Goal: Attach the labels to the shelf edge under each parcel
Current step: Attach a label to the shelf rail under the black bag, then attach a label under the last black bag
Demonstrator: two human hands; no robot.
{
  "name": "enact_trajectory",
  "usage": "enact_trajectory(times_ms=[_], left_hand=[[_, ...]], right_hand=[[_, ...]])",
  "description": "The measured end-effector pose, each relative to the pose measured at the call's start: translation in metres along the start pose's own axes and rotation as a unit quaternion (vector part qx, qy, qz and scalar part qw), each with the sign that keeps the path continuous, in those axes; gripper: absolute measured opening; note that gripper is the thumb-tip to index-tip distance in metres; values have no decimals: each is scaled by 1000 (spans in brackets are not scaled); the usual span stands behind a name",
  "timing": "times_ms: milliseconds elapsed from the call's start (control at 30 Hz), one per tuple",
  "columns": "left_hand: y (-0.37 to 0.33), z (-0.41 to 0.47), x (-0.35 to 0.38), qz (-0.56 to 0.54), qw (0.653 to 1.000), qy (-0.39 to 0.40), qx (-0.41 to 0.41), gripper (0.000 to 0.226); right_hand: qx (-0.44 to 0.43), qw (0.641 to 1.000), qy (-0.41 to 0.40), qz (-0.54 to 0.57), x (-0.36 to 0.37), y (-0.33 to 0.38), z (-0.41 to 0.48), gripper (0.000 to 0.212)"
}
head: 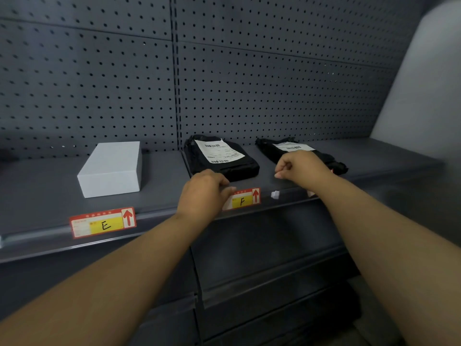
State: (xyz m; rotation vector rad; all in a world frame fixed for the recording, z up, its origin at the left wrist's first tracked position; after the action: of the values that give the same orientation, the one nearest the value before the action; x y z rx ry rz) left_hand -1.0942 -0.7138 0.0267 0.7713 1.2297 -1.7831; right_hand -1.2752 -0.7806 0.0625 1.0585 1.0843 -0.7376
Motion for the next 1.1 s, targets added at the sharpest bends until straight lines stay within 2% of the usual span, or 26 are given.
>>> enact_trajectory(times_ms=[167,433,733,900,1100], left_hand=[[-25,5,0,25,999,-11,27,34],[-71,21,10,54,996,-11,69,33],[-103,43,23,50,992,9,118,34],[-116,57,31,60,988,10,143,34],[-124,68,46,63,987,15,146,33]], right_hand=[[48,998,-26,21,-25,-30,-7,14],[106,993,-41,22,-37,-69,-19,16],[163,986,-32,-13,-38,-102,-16,26],[171,982,28,-74,-29,-108,-4,34],[127,982,53,-129,-16,-108,8,34]])
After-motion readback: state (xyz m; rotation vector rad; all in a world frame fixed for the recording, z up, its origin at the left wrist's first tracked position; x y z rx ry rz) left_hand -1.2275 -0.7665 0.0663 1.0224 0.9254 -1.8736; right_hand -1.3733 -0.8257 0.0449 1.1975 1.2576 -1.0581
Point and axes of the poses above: each hand's wrist, its own z-axis towards the middle knuckle, its own x-axis out of the palm, y = z × x, the point moved 10 cm from there along z, towards the middle knuckle, and after that the axes turned 9 degrees about y, right-handed, at the moved point
